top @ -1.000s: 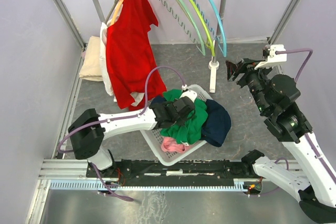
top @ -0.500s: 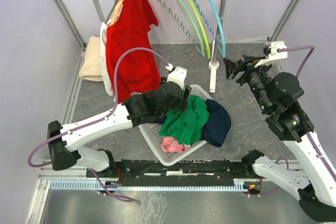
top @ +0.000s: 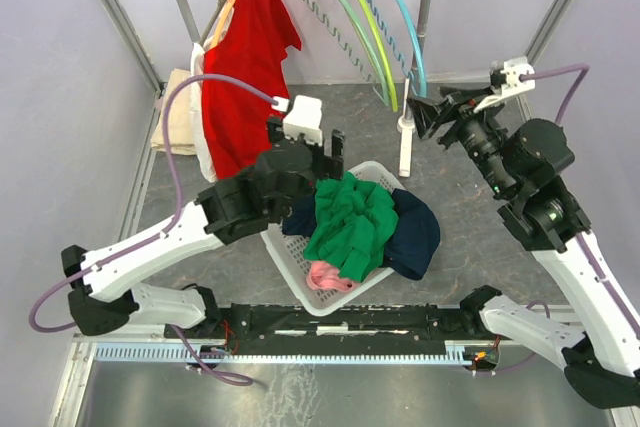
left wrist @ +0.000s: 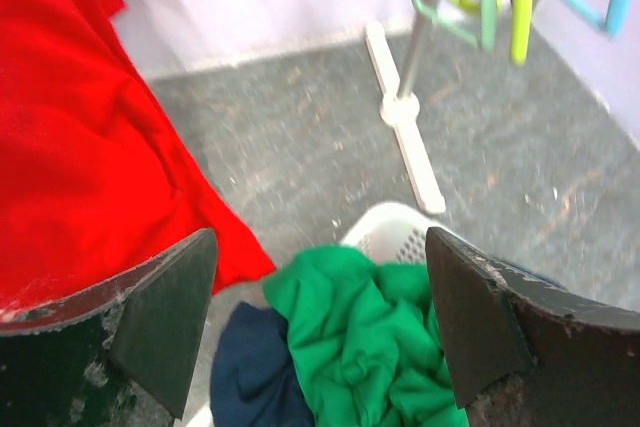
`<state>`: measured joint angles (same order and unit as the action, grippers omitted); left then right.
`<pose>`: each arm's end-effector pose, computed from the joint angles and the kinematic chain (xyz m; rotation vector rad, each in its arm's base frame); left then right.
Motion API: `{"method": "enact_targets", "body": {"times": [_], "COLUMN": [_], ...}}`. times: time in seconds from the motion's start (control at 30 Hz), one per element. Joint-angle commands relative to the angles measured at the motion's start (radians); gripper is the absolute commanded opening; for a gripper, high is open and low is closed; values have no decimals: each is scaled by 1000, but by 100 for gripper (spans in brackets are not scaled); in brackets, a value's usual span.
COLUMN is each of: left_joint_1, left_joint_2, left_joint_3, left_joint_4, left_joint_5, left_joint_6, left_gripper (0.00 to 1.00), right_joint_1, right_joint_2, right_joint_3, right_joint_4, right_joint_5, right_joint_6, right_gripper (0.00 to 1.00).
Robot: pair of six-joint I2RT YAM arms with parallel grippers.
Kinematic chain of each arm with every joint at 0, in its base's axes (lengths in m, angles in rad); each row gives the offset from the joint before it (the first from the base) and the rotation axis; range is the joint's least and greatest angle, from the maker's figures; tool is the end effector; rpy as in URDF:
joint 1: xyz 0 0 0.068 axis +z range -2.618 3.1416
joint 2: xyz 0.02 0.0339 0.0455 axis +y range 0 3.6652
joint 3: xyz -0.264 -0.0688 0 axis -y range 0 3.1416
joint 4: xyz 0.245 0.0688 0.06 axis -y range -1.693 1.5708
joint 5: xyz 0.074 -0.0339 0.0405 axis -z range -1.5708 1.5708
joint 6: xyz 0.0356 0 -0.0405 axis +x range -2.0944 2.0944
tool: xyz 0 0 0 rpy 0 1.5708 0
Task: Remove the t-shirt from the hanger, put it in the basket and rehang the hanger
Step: Place the T-shirt in the bin, then adjust the hanger on the clothesline.
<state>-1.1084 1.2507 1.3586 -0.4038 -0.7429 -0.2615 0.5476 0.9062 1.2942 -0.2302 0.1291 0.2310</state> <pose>0.1420 -0.2308 0.4209 0.2553 1.7782 -0.2880 0.1469 0.0842 0.4867 -0.1187 1.4322 0.5516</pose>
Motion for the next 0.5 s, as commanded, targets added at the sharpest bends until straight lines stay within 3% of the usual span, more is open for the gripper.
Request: {"method": "enact_targets", "body": {"times": [0.0,0.23,0.47], "left_joint_1": [6,65,257], "left_joint_2": [-69,-46,112], "left_joint_3": [52,159,574], "left_joint_4": [239,357,25], "left_joint_5": [-168,-214,-45], "left_joint_6": [159,326,280], "left_gripper": [90,93,94], "right_joint_1": [-1,0,2], "right_joint_2": [67,129,102], "right_joint_3": [91,139,105], "right_joint_4": [85,127,124], "right_joint_5": [-107,-159,-144], "right_joint_6": [6,29,43], "right_gripper": [74,73,73]}}
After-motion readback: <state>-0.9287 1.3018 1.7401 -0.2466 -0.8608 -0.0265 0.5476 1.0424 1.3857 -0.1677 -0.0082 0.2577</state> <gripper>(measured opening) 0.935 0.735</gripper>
